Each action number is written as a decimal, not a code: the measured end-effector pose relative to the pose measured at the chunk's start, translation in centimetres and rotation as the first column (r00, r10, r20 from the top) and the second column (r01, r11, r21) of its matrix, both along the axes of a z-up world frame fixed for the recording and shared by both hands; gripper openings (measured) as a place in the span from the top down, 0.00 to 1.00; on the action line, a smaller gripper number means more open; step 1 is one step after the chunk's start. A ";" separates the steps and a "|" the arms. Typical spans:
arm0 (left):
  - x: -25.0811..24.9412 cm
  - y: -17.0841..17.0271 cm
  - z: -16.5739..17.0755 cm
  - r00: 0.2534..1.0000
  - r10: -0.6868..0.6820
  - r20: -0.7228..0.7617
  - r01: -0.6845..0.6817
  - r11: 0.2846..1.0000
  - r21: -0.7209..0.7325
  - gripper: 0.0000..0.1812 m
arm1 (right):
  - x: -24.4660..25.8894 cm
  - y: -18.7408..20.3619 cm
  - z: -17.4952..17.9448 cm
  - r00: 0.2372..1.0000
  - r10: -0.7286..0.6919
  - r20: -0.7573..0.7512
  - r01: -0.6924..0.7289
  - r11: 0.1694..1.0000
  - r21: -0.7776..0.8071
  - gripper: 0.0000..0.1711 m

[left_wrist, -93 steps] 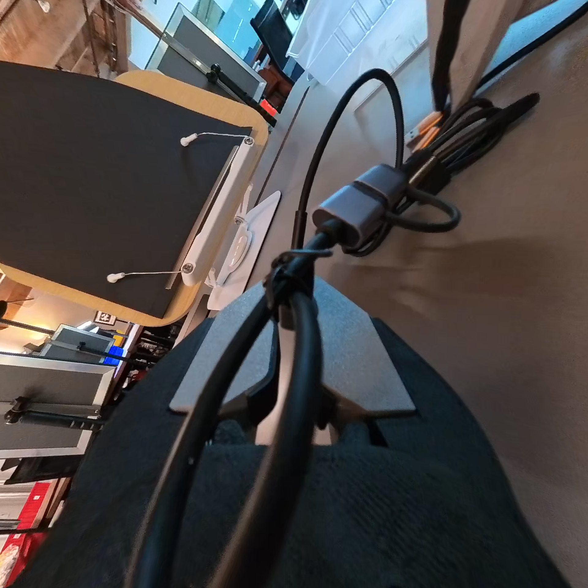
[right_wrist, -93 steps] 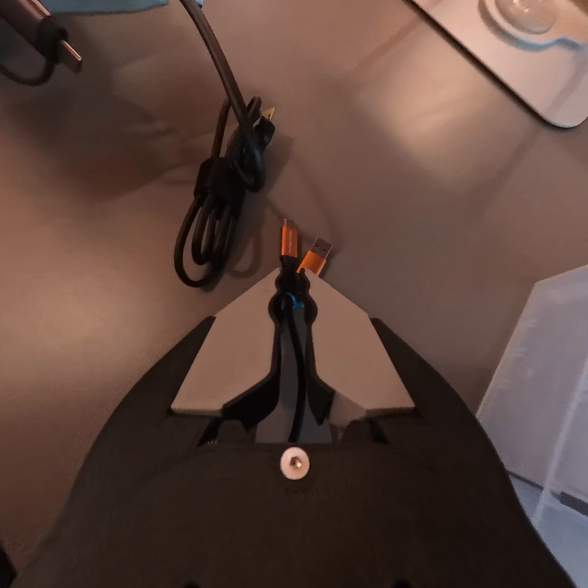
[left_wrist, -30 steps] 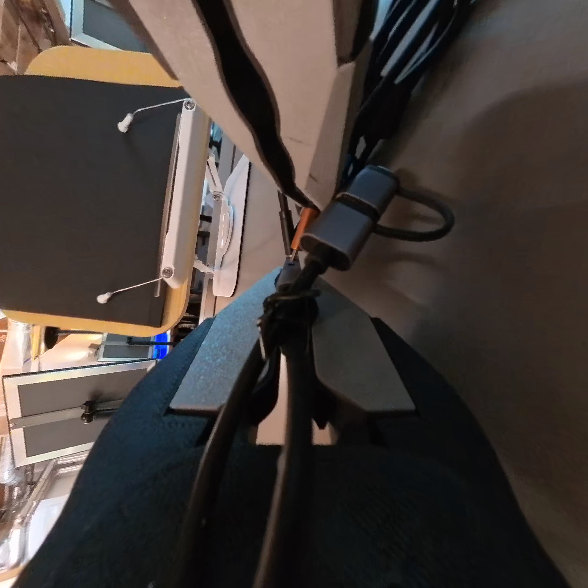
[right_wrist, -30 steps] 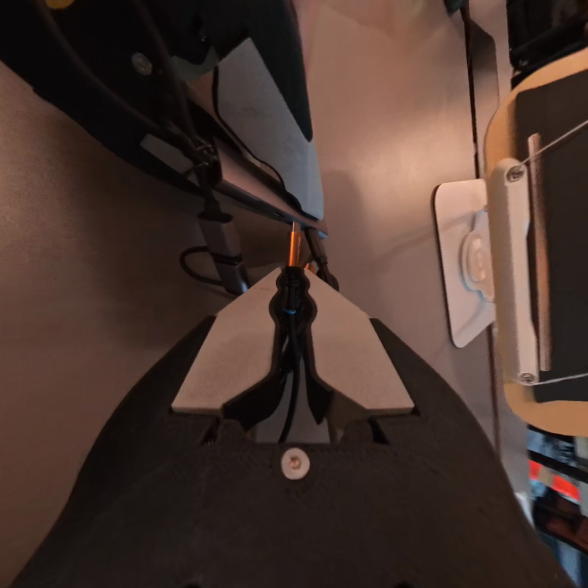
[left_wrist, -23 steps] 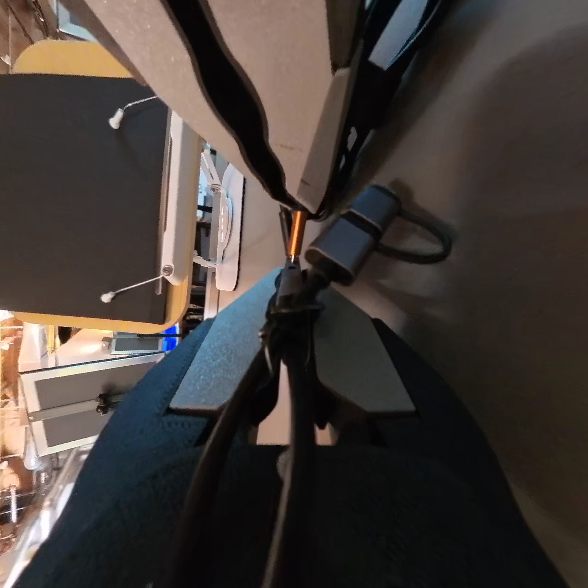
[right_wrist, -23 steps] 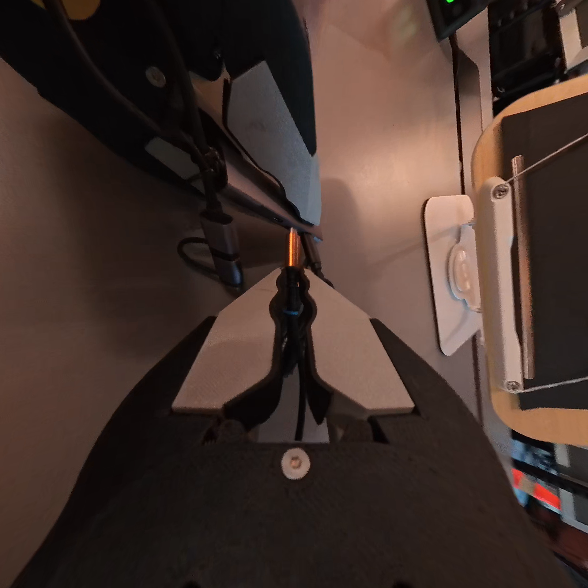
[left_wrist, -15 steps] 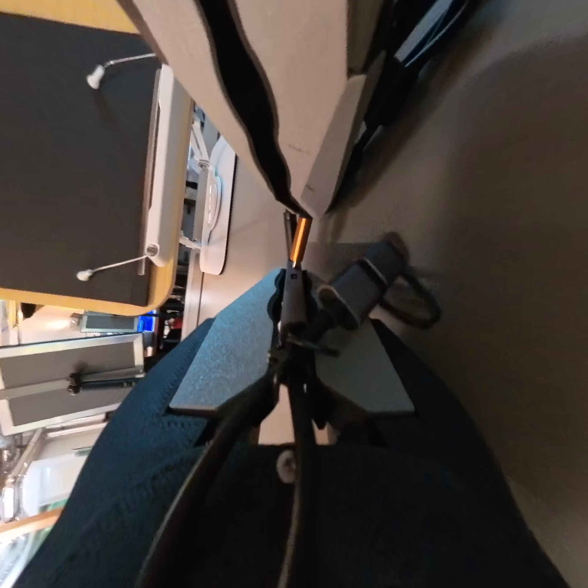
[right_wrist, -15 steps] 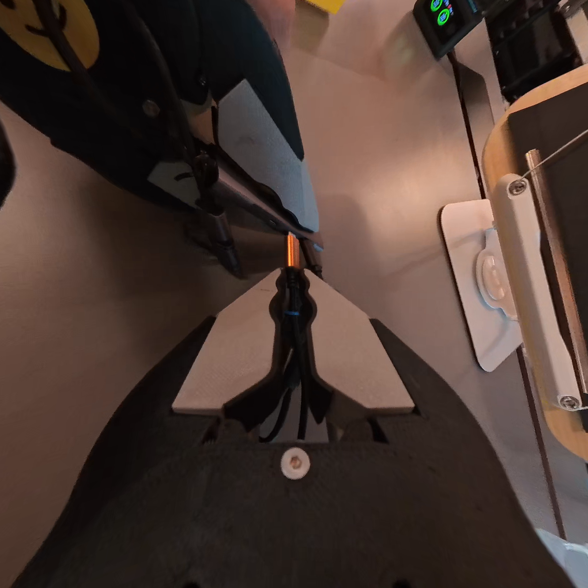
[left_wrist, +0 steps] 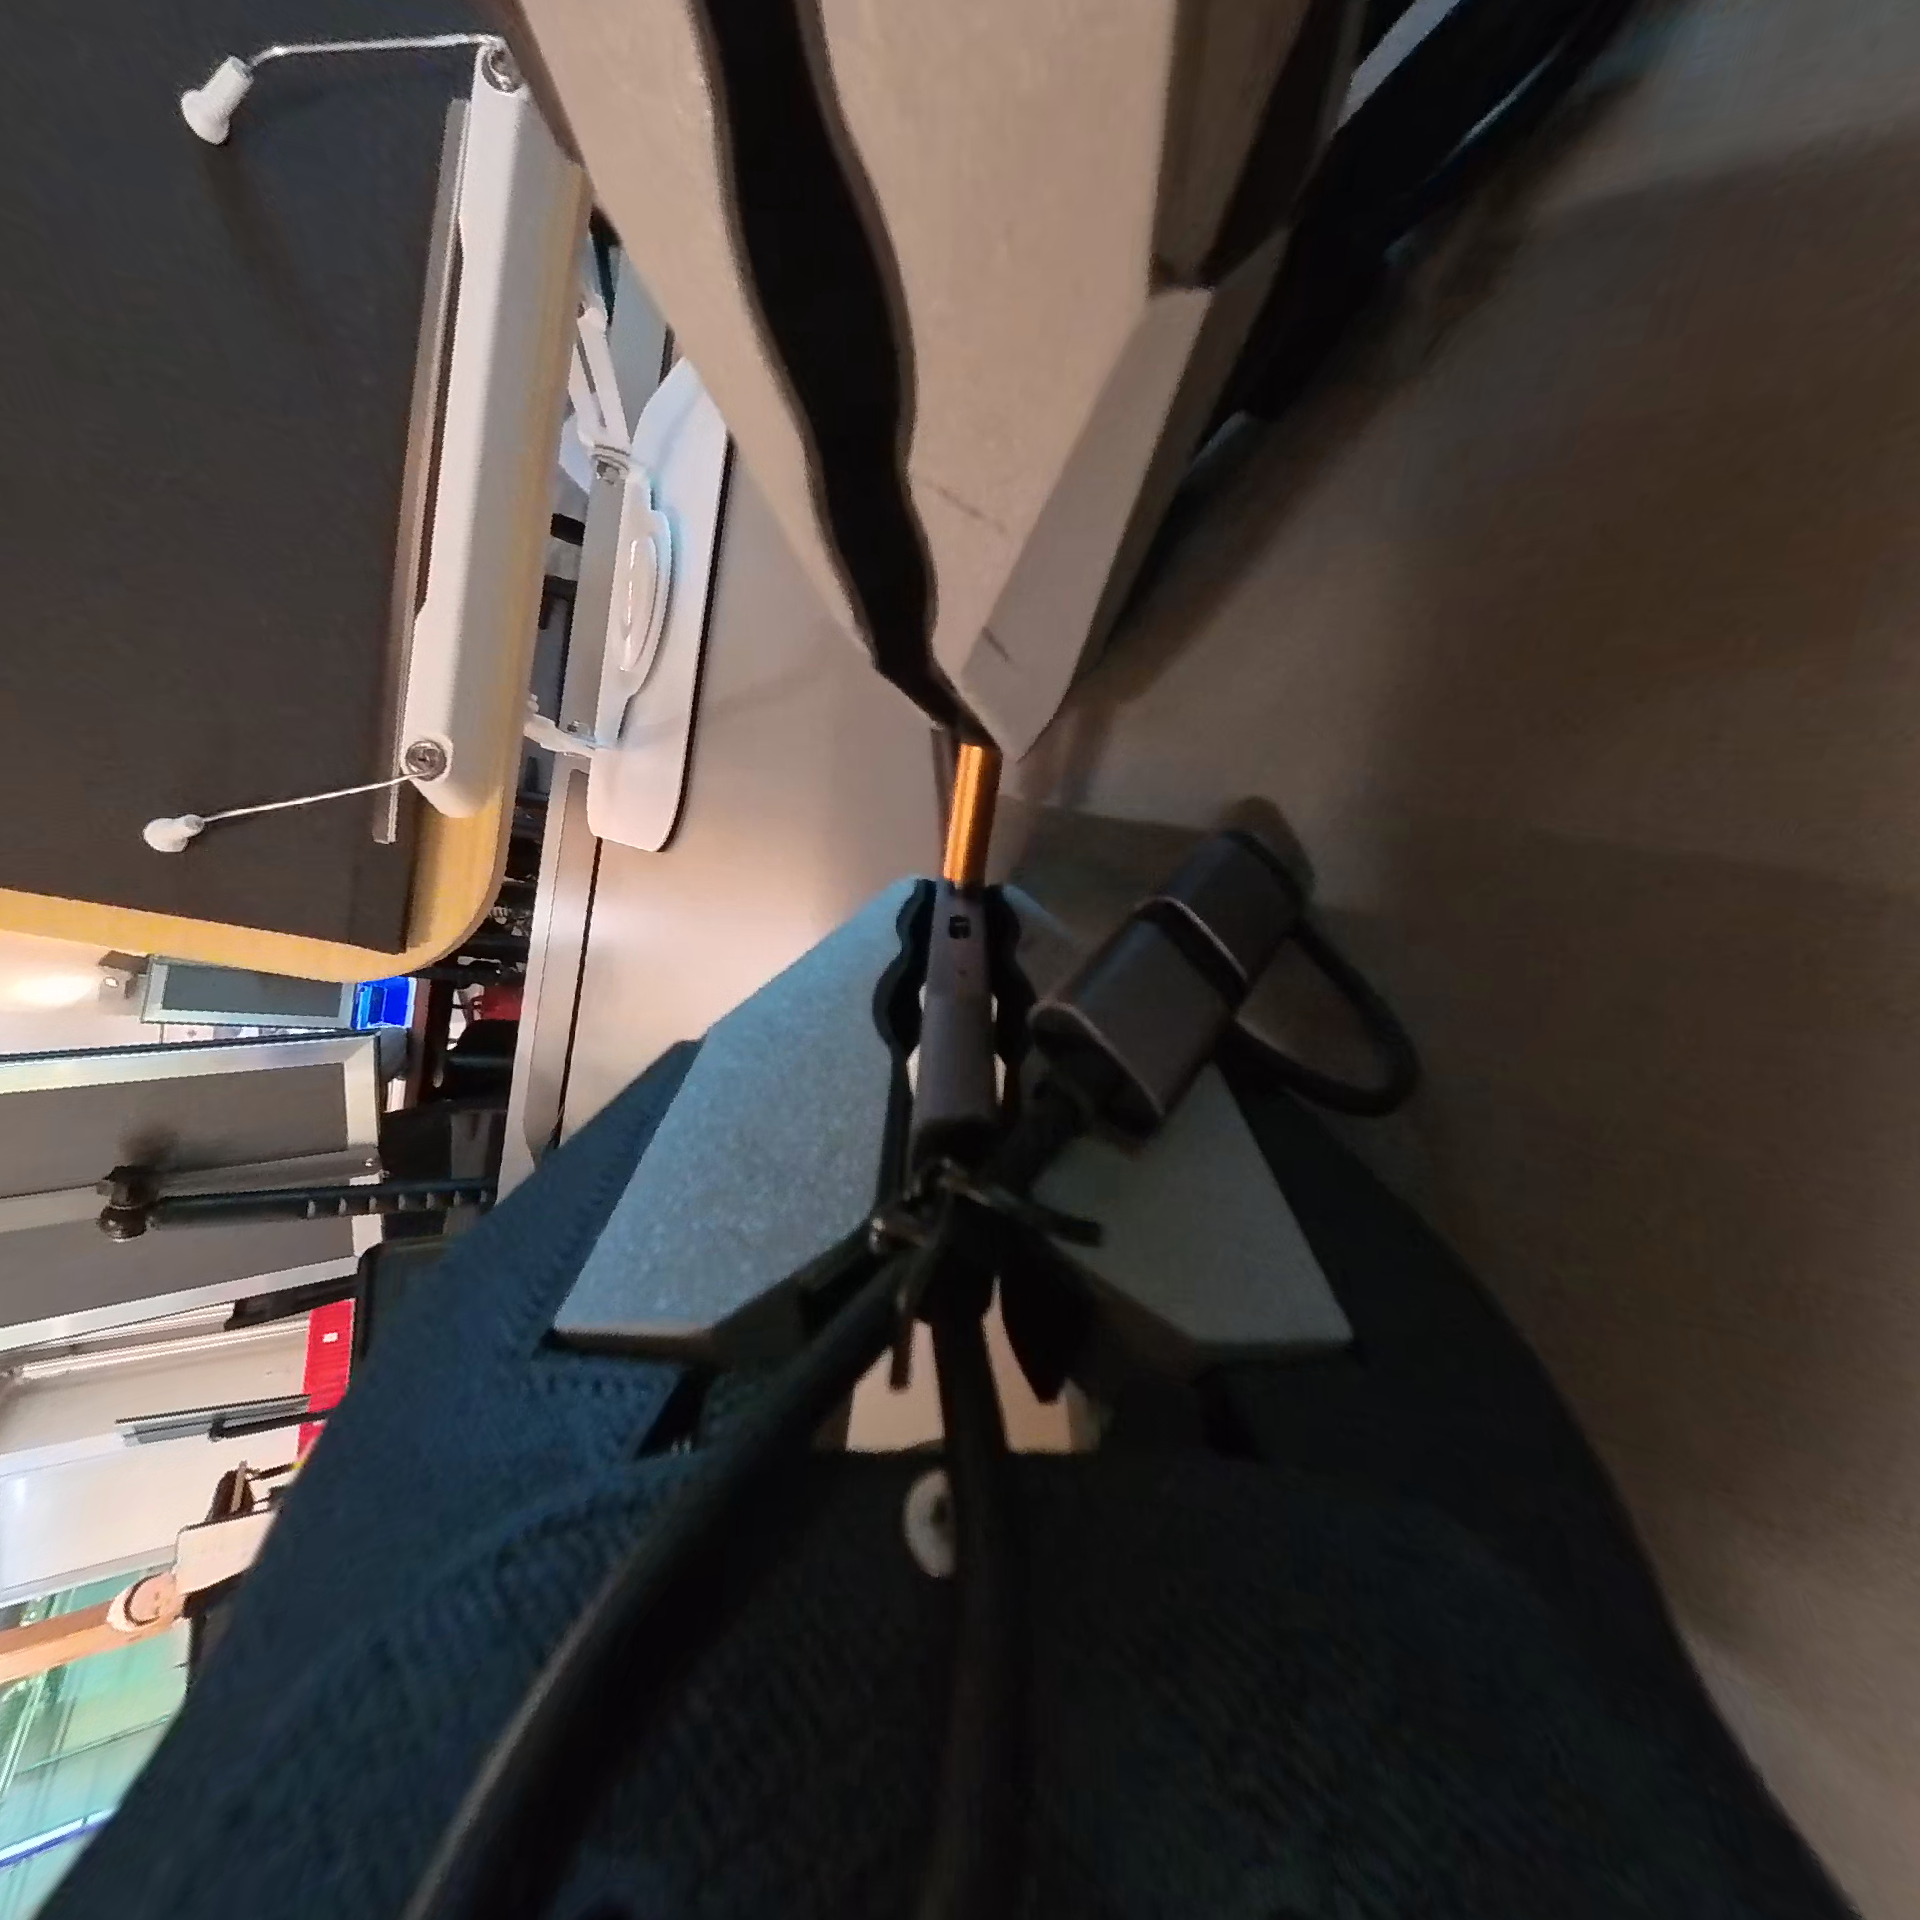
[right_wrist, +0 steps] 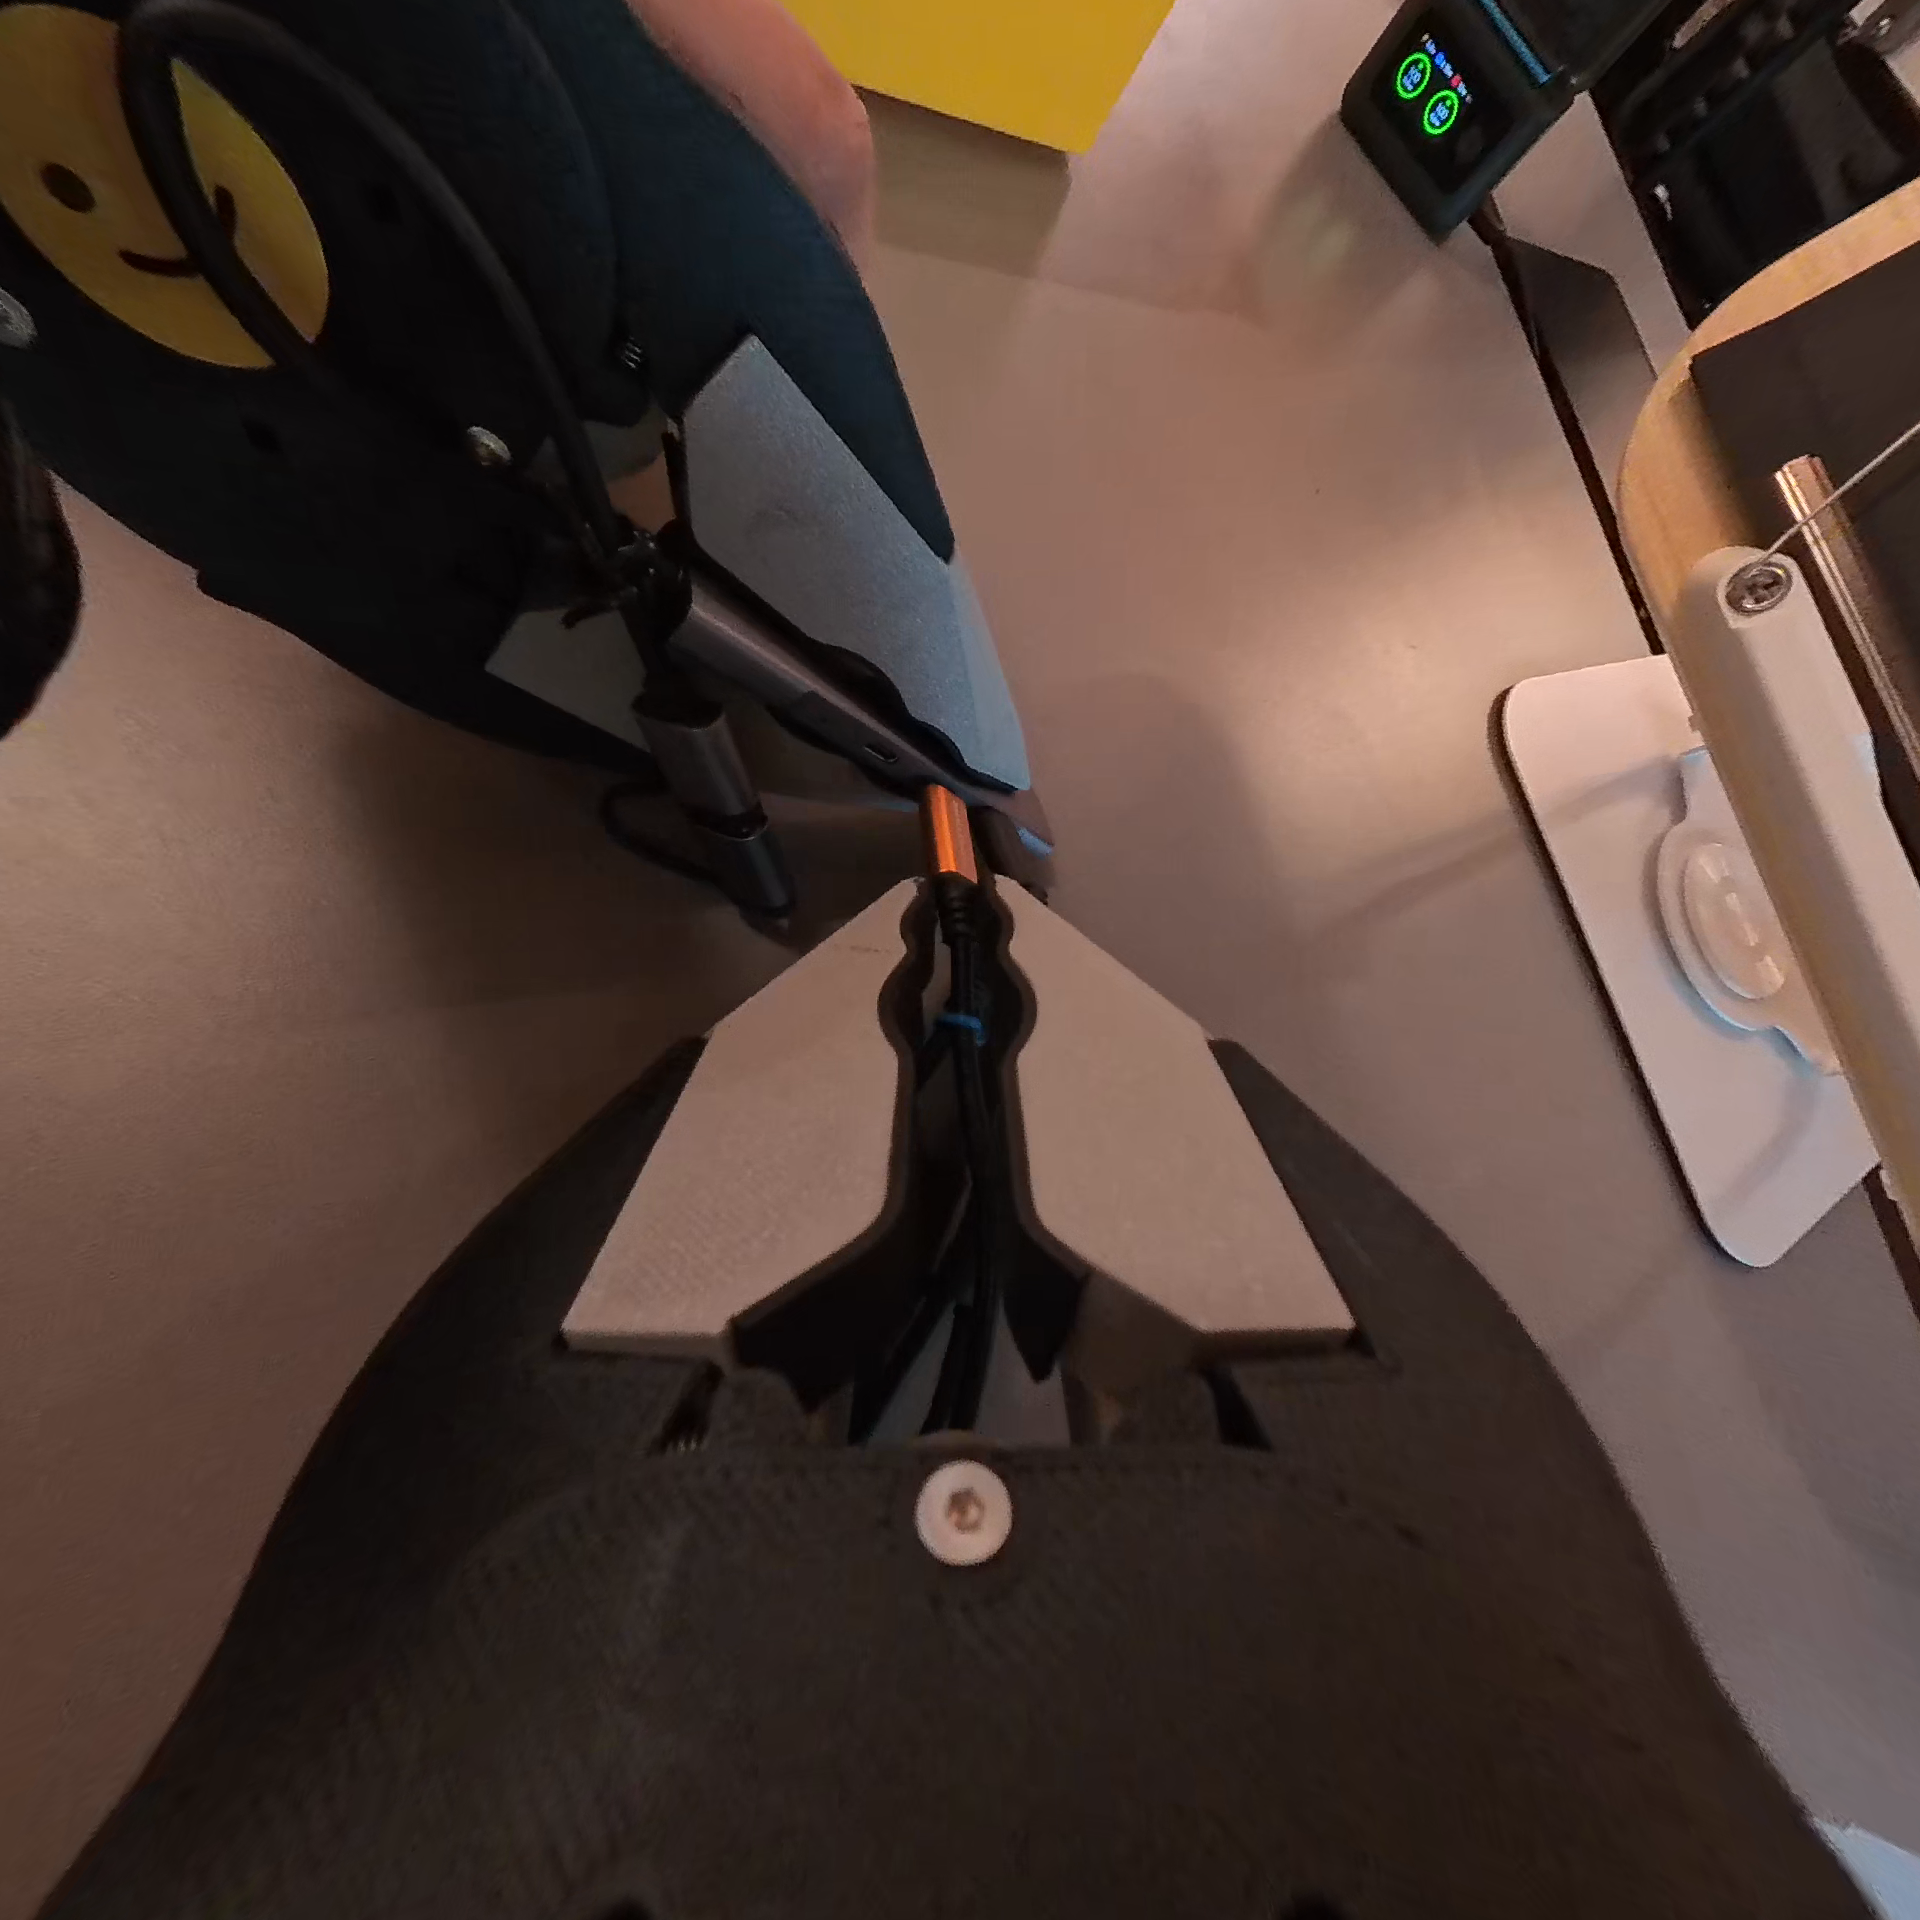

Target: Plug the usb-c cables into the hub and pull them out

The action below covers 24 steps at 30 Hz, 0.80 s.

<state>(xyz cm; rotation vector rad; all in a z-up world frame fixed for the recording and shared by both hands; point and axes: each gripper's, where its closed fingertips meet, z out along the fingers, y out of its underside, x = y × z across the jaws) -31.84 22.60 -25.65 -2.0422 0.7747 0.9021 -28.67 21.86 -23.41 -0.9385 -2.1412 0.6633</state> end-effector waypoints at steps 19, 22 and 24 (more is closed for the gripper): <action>-0.2 0.3 3.0 0.800 -0.061 0.596 -0.044 0.986 0.160 0.96 | 2.7 7.7 13.1 0.836 -0.312 -0.452 0.059 0.869 -0.492 0.99; 1.0 0.0 4.4 0.705 -0.159 0.692 -0.002 0.974 0.225 0.96 | 3.4 11.2 13.7 0.749 -0.442 -0.493 0.179 0.852 -0.492 0.95; 1.9 -0.4 6.0 0.612 -0.271 0.743 0.049 0.951 0.306 0.96 | 3.4 11.0 13.4 0.768 -0.426 -0.479 0.162 0.852 -0.498 0.90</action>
